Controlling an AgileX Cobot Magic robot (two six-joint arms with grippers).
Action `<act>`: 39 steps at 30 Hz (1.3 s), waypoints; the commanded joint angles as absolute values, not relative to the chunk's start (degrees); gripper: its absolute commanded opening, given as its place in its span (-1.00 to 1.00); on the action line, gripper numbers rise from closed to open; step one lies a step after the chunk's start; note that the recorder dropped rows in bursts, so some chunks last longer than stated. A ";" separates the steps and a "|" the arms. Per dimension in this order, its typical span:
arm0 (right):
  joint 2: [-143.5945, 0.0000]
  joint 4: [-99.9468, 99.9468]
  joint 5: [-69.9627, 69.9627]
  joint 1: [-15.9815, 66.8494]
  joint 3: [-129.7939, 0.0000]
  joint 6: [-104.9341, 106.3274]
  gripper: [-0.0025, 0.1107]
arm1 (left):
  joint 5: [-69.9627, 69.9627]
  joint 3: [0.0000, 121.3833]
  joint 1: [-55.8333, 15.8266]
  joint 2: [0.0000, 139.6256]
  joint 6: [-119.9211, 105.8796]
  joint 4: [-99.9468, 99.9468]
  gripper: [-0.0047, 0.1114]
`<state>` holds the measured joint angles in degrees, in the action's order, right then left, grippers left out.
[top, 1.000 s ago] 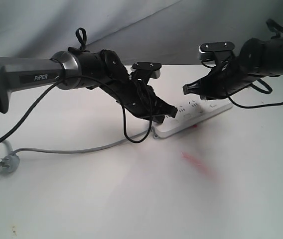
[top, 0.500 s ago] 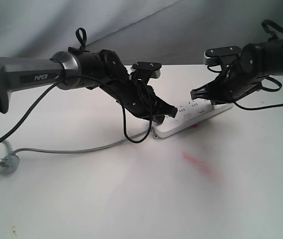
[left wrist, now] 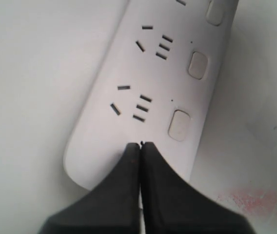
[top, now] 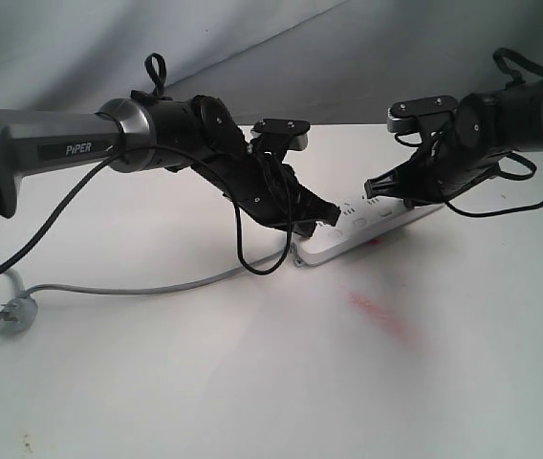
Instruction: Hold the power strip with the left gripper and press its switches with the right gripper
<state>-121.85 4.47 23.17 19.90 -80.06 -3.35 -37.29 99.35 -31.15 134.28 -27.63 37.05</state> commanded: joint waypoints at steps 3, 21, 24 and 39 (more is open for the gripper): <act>-122.26 5.59 20.59 19.29 -79.78 -3.53 -0.96 | -37.47 99.45 -31.38 134.65 -27.07 37.16 -0.92; -122.72 5.01 19.93 19.29 -79.78 -3.77 -0.96 | -37.47 99.45 -31.38 134.65 -27.07 37.16 -0.92; -123.07 5.29 20.66 19.29 -79.78 -3.77 -0.96 | -37.47 99.45 -31.38 134.65 -27.07 37.16 -0.92; -125.58 5.53 25.31 19.29 -79.78 -3.90 -0.96 | -37.58 99.45 -31.38 134.65 -27.07 37.16 -0.92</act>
<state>-123.58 4.84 20.19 19.90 -80.50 -3.82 -37.29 99.35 -31.15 134.28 -27.63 37.05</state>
